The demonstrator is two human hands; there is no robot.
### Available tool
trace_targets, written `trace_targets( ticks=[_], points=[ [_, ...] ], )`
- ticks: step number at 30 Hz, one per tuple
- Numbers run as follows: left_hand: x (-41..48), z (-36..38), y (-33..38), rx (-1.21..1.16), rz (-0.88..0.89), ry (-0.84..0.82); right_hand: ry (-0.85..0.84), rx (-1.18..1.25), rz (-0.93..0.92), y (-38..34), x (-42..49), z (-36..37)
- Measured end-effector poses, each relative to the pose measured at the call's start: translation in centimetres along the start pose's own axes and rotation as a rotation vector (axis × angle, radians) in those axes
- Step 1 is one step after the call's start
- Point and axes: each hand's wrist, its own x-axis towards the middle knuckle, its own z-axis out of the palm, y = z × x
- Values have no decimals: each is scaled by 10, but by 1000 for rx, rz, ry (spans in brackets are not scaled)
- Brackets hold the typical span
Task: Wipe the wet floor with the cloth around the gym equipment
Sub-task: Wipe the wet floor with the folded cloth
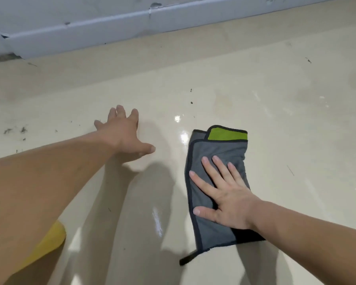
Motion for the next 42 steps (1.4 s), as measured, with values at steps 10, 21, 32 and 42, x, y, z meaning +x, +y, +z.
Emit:
trace_targets(
  ticks=[10,21,32,42],
  points=[
    [70,-25,-23,-87,-106,-93,-56,-57,51,11,171,-116],
    [78,-22,-28,-100,-78,-140,80,57,230,15,301,-215],
    [80,-17,-32,-83,-40,-129,216,49,169,-87,377,-227],
    [82,-18,-34,-57,-49,-132,215,-10,233,8,350,-232]
  ],
)
